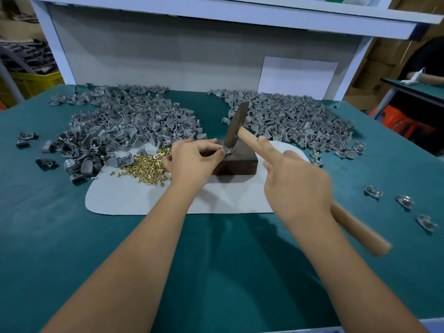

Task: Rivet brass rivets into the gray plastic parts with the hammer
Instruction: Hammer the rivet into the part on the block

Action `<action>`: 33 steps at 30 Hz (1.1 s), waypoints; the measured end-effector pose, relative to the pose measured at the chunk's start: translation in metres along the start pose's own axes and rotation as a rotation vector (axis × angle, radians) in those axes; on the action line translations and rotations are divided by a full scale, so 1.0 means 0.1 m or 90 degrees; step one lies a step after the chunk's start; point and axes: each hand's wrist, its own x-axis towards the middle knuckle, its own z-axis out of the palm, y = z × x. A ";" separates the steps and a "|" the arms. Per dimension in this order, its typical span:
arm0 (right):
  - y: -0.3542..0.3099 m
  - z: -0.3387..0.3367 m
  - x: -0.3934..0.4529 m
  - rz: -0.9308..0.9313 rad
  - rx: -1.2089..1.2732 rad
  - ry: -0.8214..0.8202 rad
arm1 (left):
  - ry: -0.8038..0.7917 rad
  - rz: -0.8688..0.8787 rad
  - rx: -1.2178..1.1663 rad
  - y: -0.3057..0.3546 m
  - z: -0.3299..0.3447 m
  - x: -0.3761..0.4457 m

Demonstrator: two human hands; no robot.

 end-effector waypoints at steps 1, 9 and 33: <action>0.00 0.01 -0.01 -0.017 -0.020 -0.014 | -0.004 0.002 0.005 0.00 0.00 0.00; 0.12 0.05 0.40 0.138 0.286 0.040 | -0.023 -0.020 -0.001 -0.01 0.01 0.02; 0.03 0.48 0.32 0.116 0.117 -0.051 | -0.146 0.064 -0.219 0.14 -0.24 0.00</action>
